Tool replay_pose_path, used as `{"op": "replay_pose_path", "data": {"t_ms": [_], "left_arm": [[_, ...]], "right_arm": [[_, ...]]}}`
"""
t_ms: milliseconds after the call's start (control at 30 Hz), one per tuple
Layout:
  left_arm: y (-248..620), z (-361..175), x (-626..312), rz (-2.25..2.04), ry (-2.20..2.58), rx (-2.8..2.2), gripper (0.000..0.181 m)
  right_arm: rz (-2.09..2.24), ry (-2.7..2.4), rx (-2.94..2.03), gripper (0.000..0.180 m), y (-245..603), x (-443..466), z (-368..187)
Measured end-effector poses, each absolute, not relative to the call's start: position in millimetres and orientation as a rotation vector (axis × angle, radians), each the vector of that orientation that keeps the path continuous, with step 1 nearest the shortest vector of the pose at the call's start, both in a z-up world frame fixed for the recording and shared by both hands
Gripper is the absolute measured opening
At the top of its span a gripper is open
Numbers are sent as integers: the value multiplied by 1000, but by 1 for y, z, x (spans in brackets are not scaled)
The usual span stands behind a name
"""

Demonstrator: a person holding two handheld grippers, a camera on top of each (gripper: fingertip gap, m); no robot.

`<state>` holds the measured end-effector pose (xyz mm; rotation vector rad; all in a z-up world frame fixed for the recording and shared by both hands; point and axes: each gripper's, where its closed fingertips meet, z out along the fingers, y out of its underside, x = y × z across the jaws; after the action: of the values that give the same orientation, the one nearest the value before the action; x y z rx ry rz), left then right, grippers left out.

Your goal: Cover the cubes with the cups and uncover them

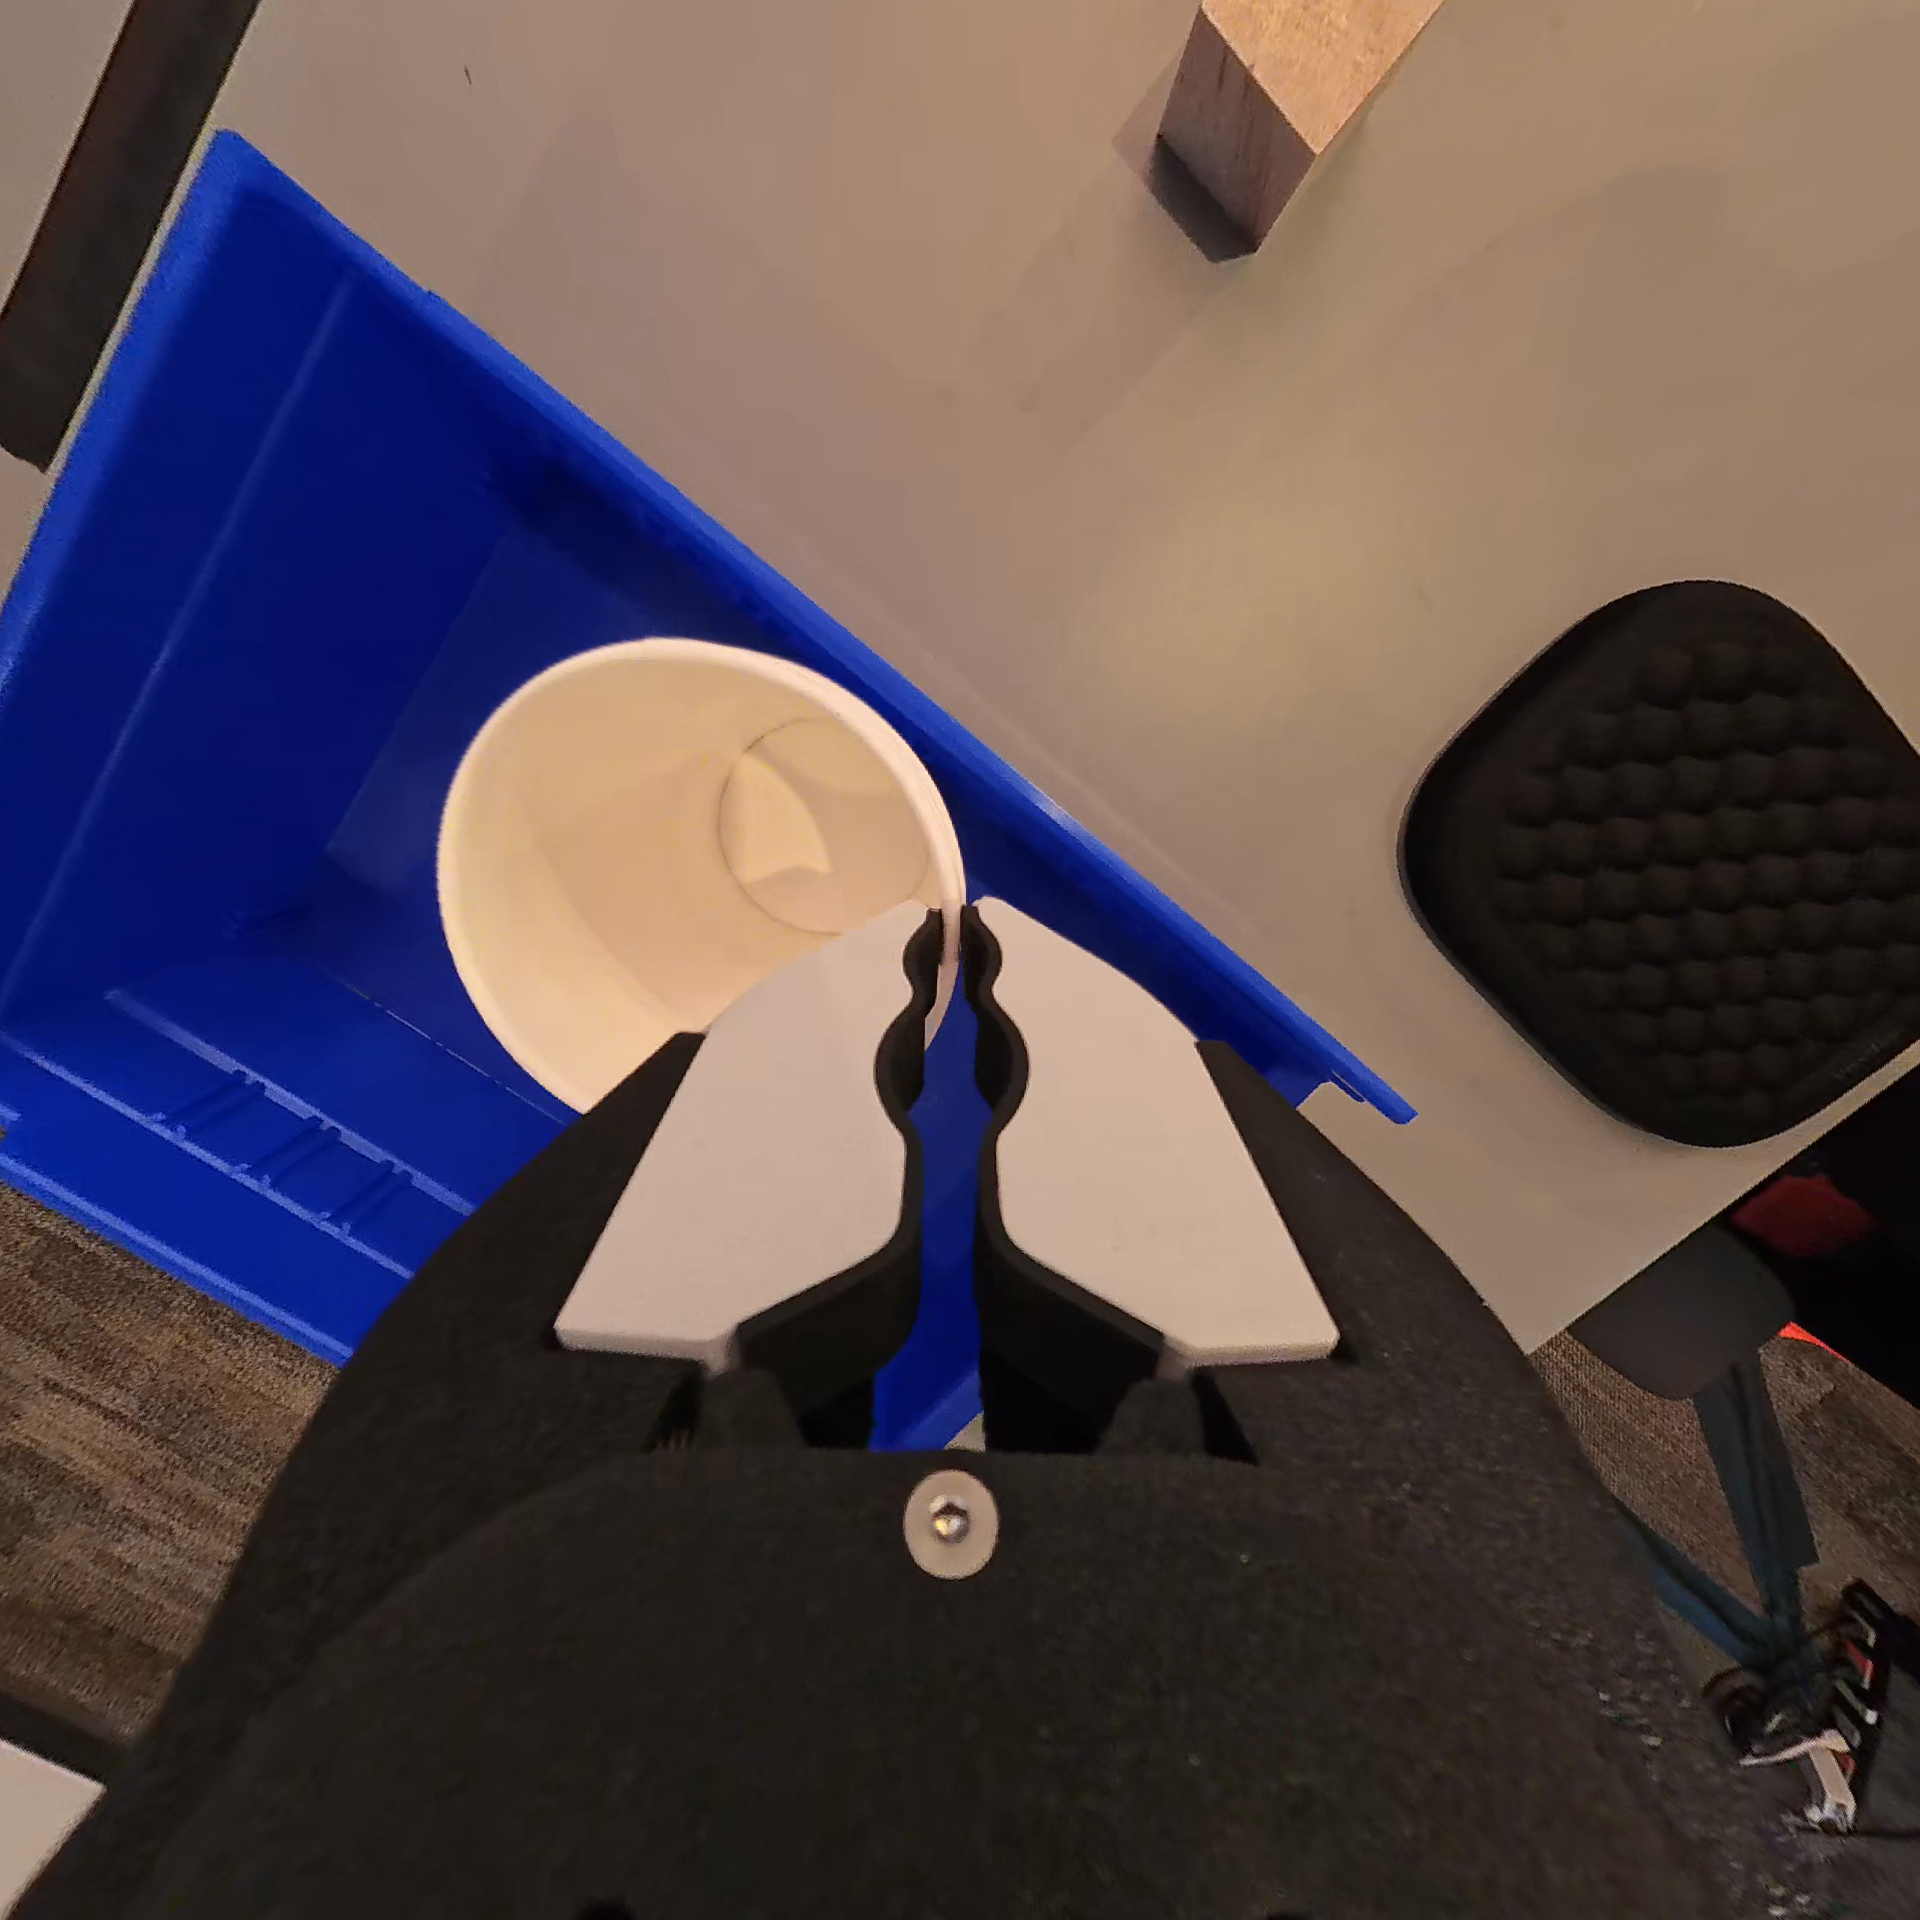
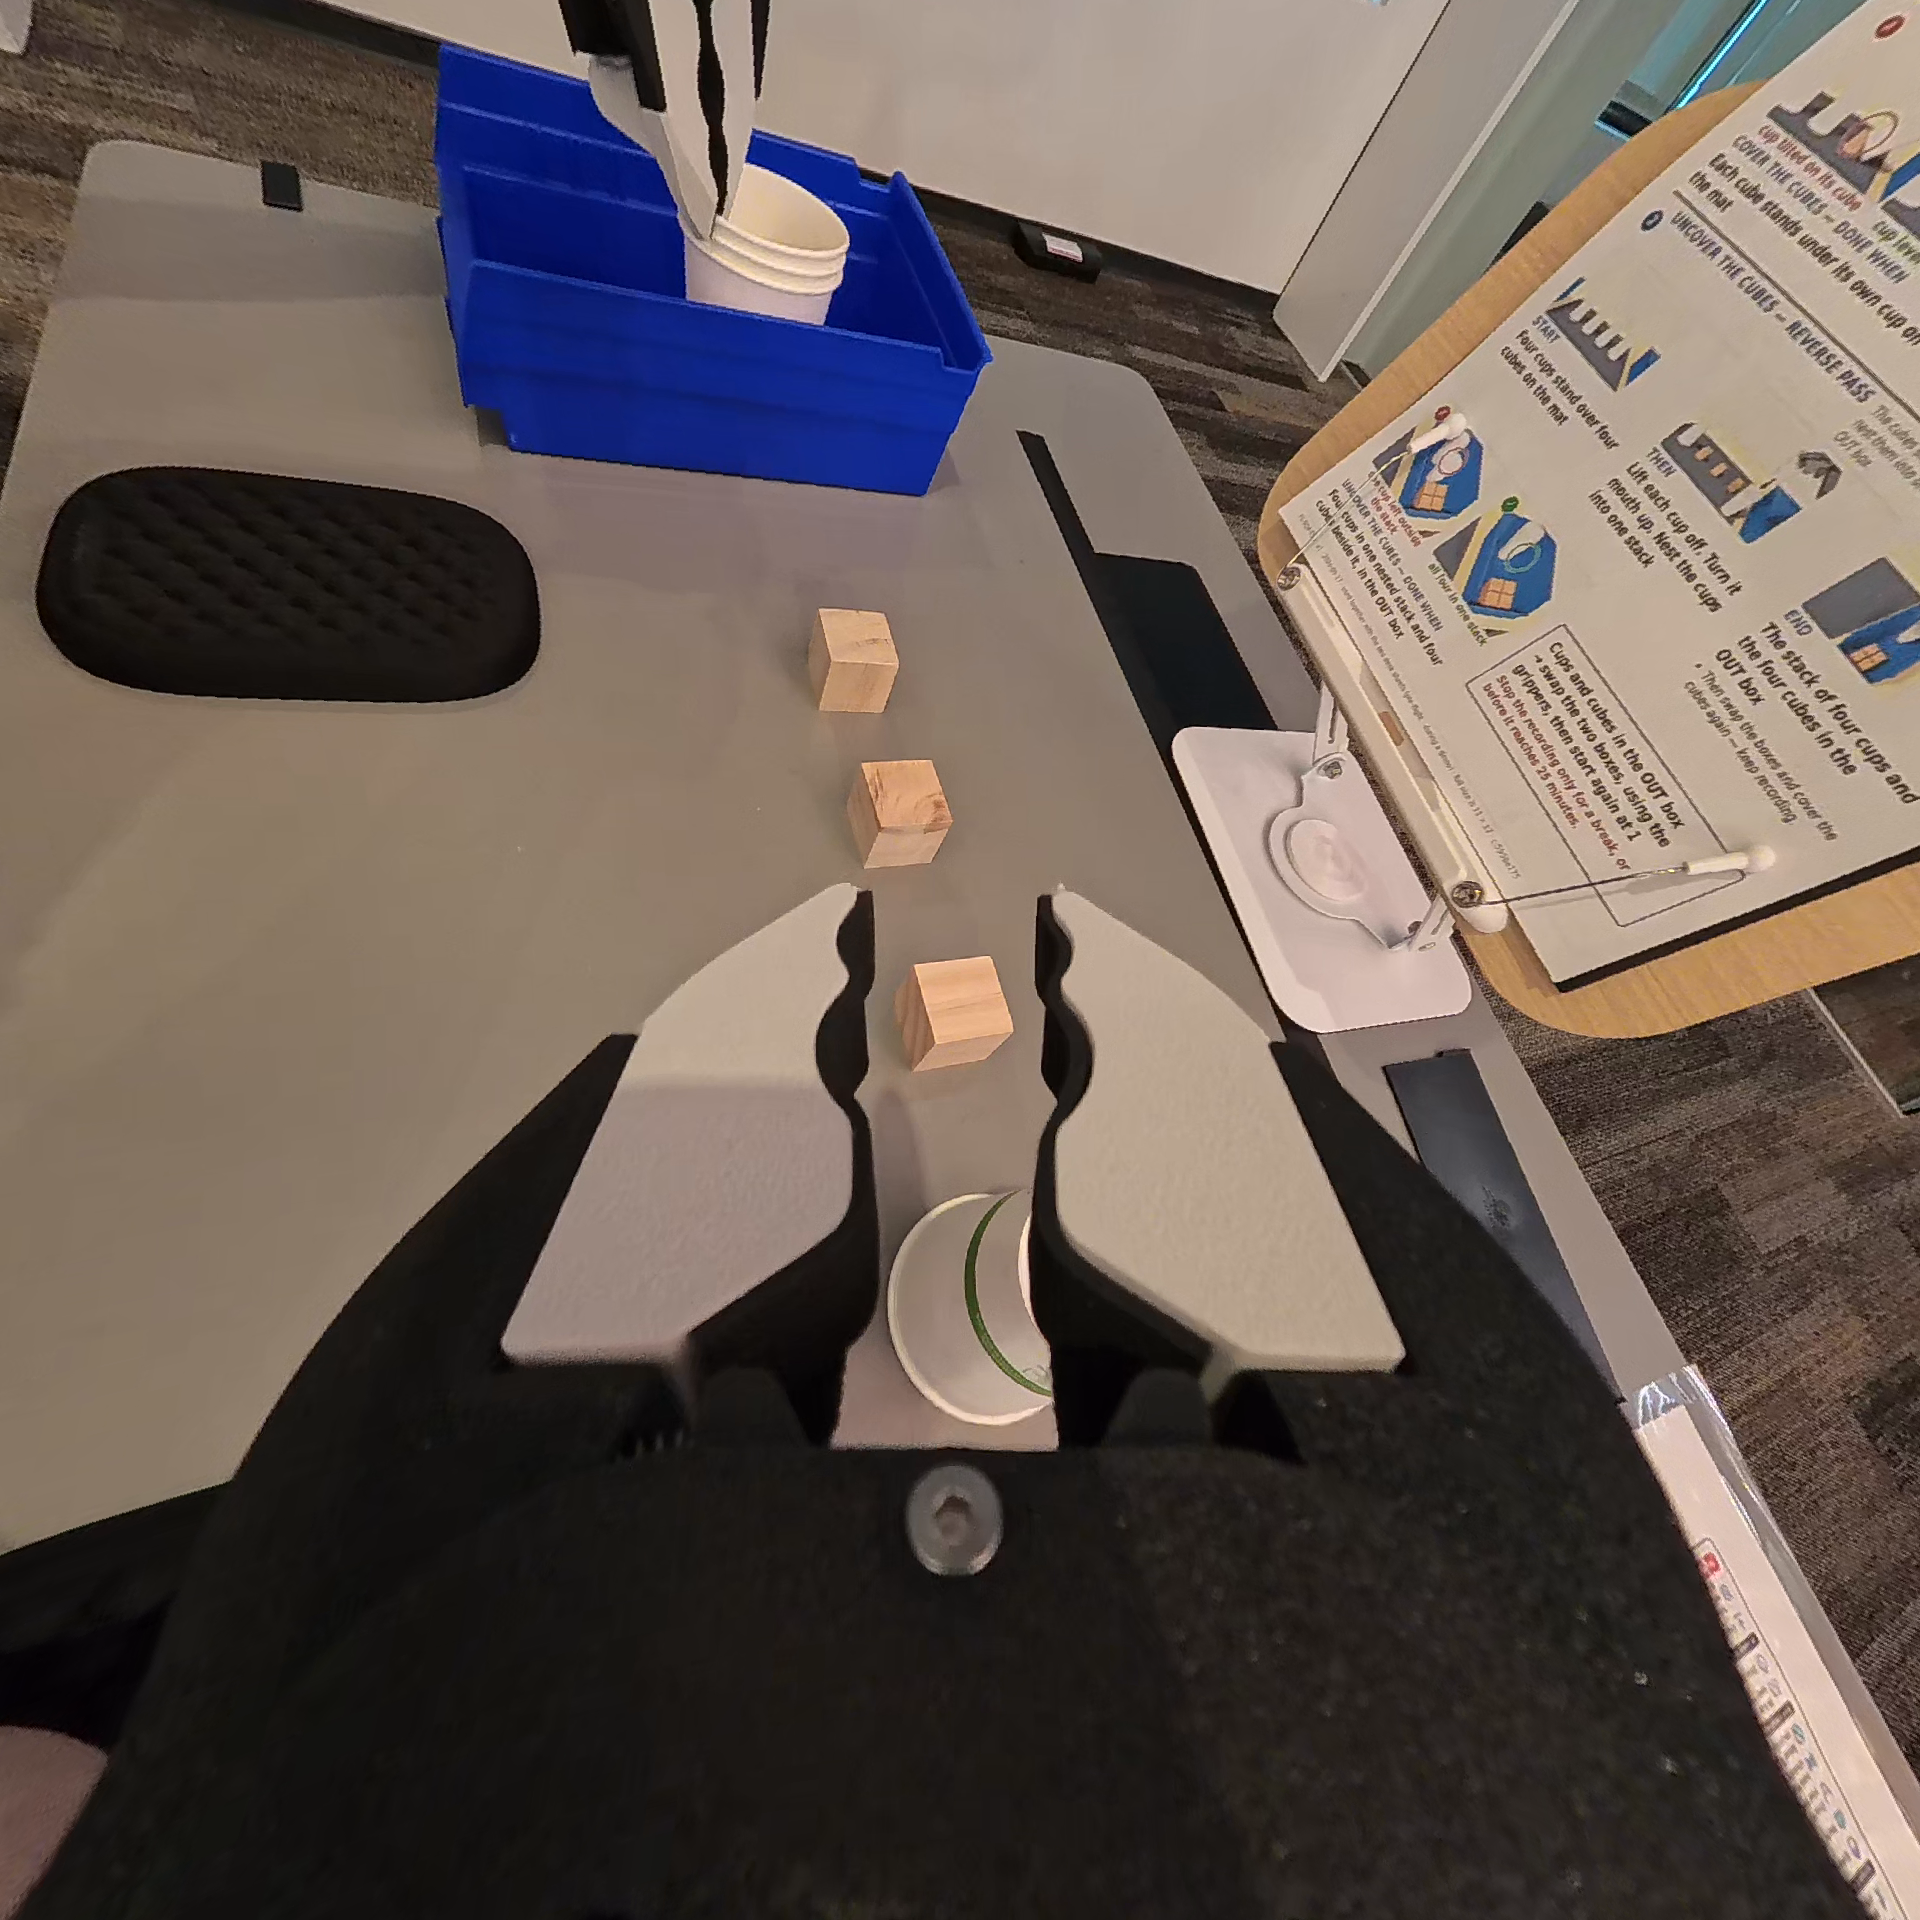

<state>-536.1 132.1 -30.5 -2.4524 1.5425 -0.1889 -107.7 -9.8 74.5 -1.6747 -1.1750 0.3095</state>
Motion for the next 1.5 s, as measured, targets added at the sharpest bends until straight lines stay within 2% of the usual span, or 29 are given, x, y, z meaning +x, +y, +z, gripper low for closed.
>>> {"op": "replay_pose_path", "data": {"t_ms": [933,1500], "left_arm": [[140,4,-547,-115,1470,-2400,3],[136,-35,-544,-62,1479,-2482,4]], "right_arm": [[321,-1198,-1712,29,-9,-105,64],[340,-1201,-1726,29,-11,-99,60]]}}
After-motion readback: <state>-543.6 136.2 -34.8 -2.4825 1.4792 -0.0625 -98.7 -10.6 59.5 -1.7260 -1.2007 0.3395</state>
